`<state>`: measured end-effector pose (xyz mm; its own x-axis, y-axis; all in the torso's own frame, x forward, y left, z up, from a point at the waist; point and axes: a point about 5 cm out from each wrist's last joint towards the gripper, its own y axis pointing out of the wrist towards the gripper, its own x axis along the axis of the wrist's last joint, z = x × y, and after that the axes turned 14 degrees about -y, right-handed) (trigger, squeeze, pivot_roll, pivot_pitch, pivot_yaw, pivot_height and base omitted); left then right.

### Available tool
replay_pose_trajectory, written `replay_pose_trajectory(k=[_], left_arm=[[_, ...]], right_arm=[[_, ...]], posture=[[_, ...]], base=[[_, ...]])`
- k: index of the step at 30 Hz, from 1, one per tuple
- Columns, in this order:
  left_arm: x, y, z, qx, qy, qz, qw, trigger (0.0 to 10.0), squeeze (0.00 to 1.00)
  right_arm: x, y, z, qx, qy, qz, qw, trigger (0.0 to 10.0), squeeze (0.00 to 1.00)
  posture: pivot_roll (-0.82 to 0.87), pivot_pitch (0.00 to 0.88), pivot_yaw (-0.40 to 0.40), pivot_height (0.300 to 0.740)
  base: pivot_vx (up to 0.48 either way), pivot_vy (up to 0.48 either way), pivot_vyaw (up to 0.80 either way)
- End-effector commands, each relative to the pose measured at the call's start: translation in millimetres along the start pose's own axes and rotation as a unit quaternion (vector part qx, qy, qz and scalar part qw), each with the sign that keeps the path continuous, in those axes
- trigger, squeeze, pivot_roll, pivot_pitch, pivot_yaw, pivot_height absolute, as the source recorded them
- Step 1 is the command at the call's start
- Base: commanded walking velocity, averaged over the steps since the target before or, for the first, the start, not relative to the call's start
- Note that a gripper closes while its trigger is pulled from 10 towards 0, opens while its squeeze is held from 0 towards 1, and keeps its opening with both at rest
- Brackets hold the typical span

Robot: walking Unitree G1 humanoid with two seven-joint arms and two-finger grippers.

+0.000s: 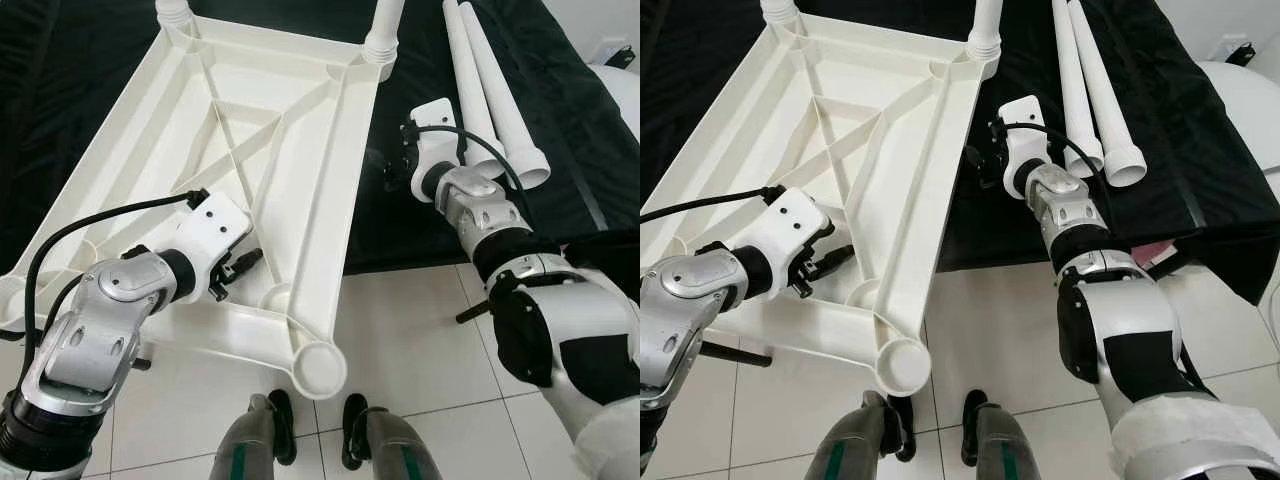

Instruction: Building children table

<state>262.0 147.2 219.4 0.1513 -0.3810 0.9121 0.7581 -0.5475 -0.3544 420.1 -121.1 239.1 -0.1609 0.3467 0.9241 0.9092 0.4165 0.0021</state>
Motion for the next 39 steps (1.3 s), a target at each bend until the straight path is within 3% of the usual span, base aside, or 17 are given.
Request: replay_pose_trajectory(k=[1,17,25,30,34,39], left_arm=[[4.4,3.7,-16.2,-0.042,0.003,-0.01,0.999,10.0,0.0],[24.8,11.6,-44.1,-0.078,-0.018,-0.045,0.996,10.0,0.0],[31.8,15.9,-51.6,-0.085,-0.022,-0.054,0.995,10.0,0.0],[33.4,16.1,-52.4,-0.086,-0.026,-0.053,0.995,10.0,0.0],[36.6,16.0,-56.5,-0.094,-0.029,-0.057,0.993,10.0,0.0],[38.8,17.9,-57.7,-0.096,-0.025,-0.059,0.993,10.0,0.0]], right_arm=[[-0.5,5.8,23.5,0.059,-0.001,-0.002,0.998,10.0,0.0],[32.4,17.5,47.5,0.121,0.007,-0.065,0.991,10.0,0.0],[39.6,20.0,53.7,0.131,0.002,-0.075,0.989,10.0,0.0],[40.7,20.2,47.3,0.105,0.011,-0.072,0.992,10.0,0.0],[43.0,20.4,56.6,0.141,0.02,-0.088,0.986,10.0,0.0],[43.4,20.7,58.5,0.144,0.023,-0.09,0.985,10.0,0.0]], posture=[[0.06,0.316,-0.029,0.74],[0.06,0.344,-0.024,0.74],[0.06,0.35,-0.019,0.74],[0.06,0.352,-0.014,0.74],[0.06,0.353,-0.01,0.74],[0.06,0.351,-0.005,0.74]], base=[[0.0,0.0,0.0],[0.0,0.0,0.0],[0.0,0.0,0.0],[0.0,0.0,0.0],[0.0,0.0,0.0],[0.0,0.0,0.0]])
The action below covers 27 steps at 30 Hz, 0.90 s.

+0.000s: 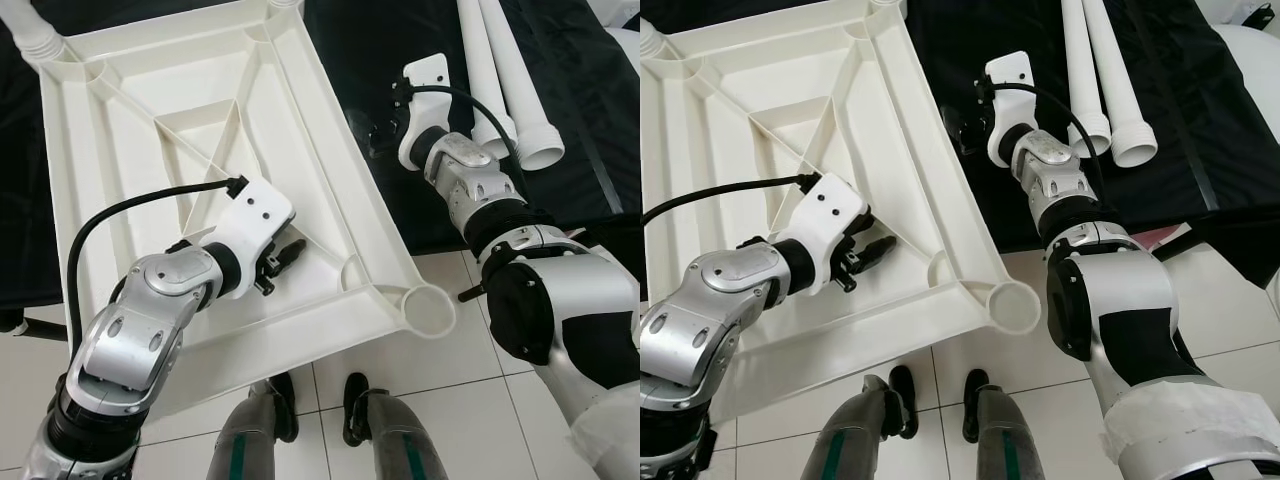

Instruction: Building children table

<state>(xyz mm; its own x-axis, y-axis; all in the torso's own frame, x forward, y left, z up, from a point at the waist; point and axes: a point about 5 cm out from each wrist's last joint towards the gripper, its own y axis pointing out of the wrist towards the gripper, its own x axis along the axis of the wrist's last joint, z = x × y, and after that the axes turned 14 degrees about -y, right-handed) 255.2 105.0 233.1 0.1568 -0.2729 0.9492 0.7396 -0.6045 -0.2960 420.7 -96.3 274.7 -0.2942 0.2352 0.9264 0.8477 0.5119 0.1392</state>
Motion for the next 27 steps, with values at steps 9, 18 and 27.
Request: replay_pose_trajectory(k=[9,18,27], left_arm=[[10.2,10.4,-28.2,-0.08,0.014,-0.021,0.996,10.0,0.0],[7.3,8.0,-8.3,-0.04,0.024,-0.008,0.999,10.0,0.0],[10.9,-12.0,37.4,0.011,0.017,-0.012,1.0,10.0,0.0]], right_arm=[[-0.3,14.6,58.0,0.128,0.013,-0.007,0.992,10.0,0.0],[-4.2,12.2,36.7,0.039,-0.015,0.024,0.999,10.0,0.0],[6.2,0.1,-8.4,-0.07,0.021,-0.021,0.997,10.0,0.0]], posture=[[0.06,0.343,-0.003,0.74],[0.06,0.332,-0.007,0.74],[0.05,0.314,-0.005,0.74]], base=[[0.0,0.0,0.0],[0.0,0.0,0.0],[0.0,0.0,0.0]])
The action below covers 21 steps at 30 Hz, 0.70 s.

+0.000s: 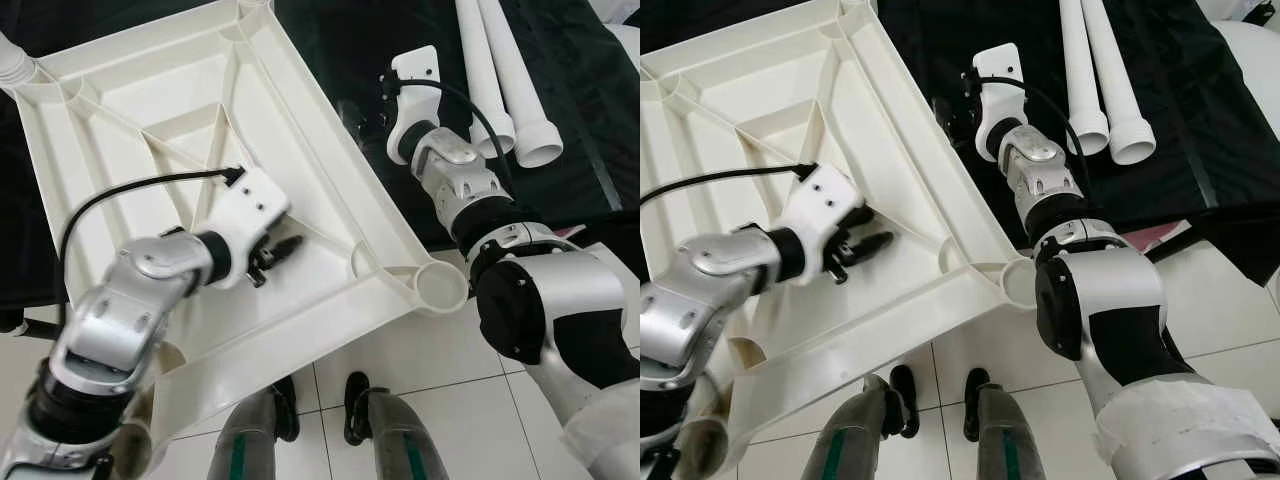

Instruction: Building children table

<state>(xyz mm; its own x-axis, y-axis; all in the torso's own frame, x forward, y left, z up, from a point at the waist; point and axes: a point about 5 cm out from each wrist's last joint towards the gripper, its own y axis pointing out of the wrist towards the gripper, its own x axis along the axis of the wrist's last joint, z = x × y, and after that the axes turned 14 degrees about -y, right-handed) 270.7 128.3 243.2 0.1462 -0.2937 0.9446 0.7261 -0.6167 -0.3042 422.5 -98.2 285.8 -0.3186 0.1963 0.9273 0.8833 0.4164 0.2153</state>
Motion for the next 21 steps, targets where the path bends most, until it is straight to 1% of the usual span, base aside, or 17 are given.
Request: replay_pose_trajectory(k=[1,3,4,5,7,10,13,15,21], left_arm=[[5.5,-7.3,11.0,0.022,0.003,-0.016,1.0,10.0,0.0],[9.5,-11.1,21.3,0.03,0.001,-0.022,0.999,10.0,0.0],[9.5,-11.1,21.3,0.03,0.001,-0.022,0.999,10.0,0.0],[13.1,-14.0,30.0,0.04,0.004,-0.027,0.999,10.0,0.0],[13.1,-14.0,30.0,0.04,0.004,-0.027,0.999,10.0,0.0],[14.9,-15.7,38.4,0.048,0.014,-0.026,0.998,10.0,0.0],[15.6,-15.7,39.9,0.048,0.01,-0.029,0.998,10.0,0.0],[18.8,-14.0,41.9,0.044,0.003,-0.04,0.998,10.0,0.0],[22.2,-9.7,41.6,0.045,0.005,-0.05,0.998,10.0,0.0]], right_arm=[[-2.4,-2.3,-4.4,-0.015,0.009,-0.004,1.0,10.0,0.0],[-0.5,-4.9,-13.3,-0.029,0.003,-0.012,1.0,10.0,0.0],[-0.5,-4.9,-13.3,-0.029,0.003,-0.012,1.0,10.0,0.0],[-1.0,-7.2,-19.0,-0.035,0.005,-0.013,0.999,10.0,0.0],[-1.0,-7.2,-19.0,-0.035,0.005,-0.013,0.999,10.0,0.0],[-2.1,-10.2,-24.0,-0.039,0.007,-0.018,0.999,10.0,0.0],[-1.9,-11.0,-25.2,-0.04,0.006,-0.022,0.999,10.0,0.0],[0.3,-12.2,-26.2,-0.038,0.01,-0.038,0.999,10.0,0.0],[3.3,-12.4,-25.5,-0.037,0.01,-0.051,0.998,10.0,0.0]], posture=[[0.05,0.314,-0.005,0.74],[0.05,0.309,-0.003,0.74],[0.05,0.309,-0.003,0.74],[0.05,0.306,-0.004,0.74],[0.05,0.306,-0.004,0.74],[0.04,0.306,-0.001,0.74],[0.04,0.308,0.0,0.74],[0.03,0.309,0.005,0.74],[0.03,0.311,0.01,0.74]], base=[[0.0,0.0,0.0],[0.0,0.0,0.0],[0.0,0.0,0.0],[0.0,0.0,0.0],[0.0,0.0,0.0],[0.0,0.0,0.0],[0.0,0.0,0.0],[0.0,0.0,0.0],[0.0,0.0,0.0]])
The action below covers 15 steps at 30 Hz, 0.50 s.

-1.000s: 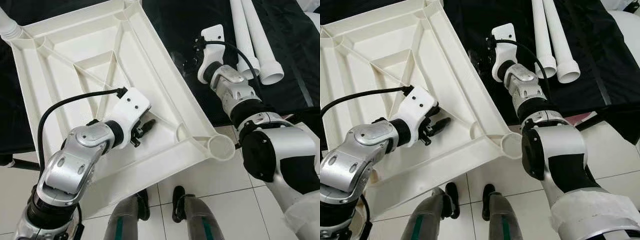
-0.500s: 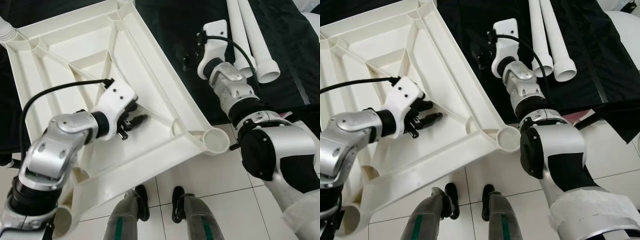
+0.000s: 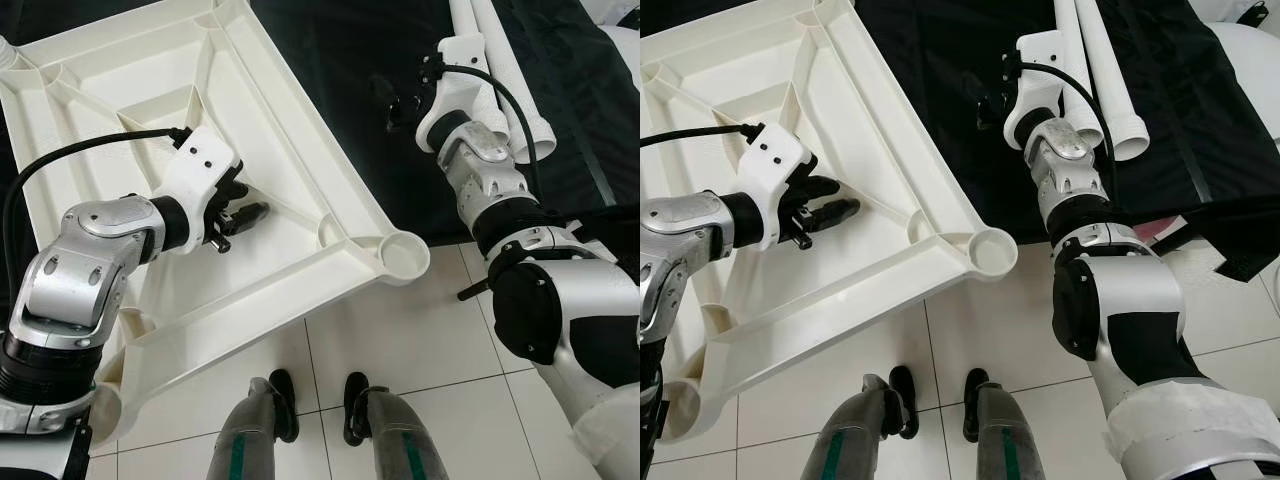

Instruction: Building children table

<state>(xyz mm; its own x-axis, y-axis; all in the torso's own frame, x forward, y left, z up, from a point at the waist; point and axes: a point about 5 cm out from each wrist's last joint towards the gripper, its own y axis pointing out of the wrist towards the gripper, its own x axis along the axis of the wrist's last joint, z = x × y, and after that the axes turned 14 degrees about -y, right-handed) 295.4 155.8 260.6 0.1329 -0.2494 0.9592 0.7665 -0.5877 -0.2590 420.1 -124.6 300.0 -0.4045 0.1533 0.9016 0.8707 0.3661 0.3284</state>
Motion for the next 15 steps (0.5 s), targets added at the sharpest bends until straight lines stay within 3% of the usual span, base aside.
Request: replay_pose_trajectory(k=[1,4,5,11,13,15], left_arm=[[10.5,-4.8,2.7,0.017,0.017,-0.03,0.999,10.0,0.0],[10.7,1.1,2.5,0.017,0.027,-0.033,0.999,10.0,0.0],[8.8,8.7,0.1,0.015,0.048,-0.029,0.998,10.0,0.0],[4.9,17.1,-2.3,0.0,0.056,-0.022,0.998,10.0,0.0],[2.6,21.5,-1.3,-0.002,0.063,-0.019,0.998,10.0,0.0],[-2.5,32.0,2.6,-0.004,0.077,-0.013,0.997,10.0,0.0]], right_arm=[[-5.2,-2.9,1.2,0.0,0.008,-0.001,1.0,10.0,0.0],[2.9,-1.3,1.8,0.006,0.011,-0.025,1.0,10.0,0.0],[11.7,-0.7,4.6,0.025,0.024,-0.055,0.998,10.0,0.0],[19.4,-2.4,7.9,0.046,0.034,-0.083,0.995,10.0,0.0],[24.2,-6.0,9.3,0.064,0.047,-0.102,0.992,10.0,0.0],[33.0,-19.9,12.8,0.098,0.066,-0.135,0.984,10.0,0.0]], posture=[[0.03,0.311,0.01,0.74],[0.03,0.312,0.018,0.74],[0.03,0.311,0.021,0.74],[0.01,0.313,0.04,0.74],[0.0,0.314,0.05,0.74],[-0.01,0.314,0.066,0.74]], base=[[0.0,0.0,0.0],[0.0,0.0,0.0],[0.0,0.0,0.0],[0.0,0.0,0.0],[0.0,0.0,0.0],[0.0,0.0,0.0]])
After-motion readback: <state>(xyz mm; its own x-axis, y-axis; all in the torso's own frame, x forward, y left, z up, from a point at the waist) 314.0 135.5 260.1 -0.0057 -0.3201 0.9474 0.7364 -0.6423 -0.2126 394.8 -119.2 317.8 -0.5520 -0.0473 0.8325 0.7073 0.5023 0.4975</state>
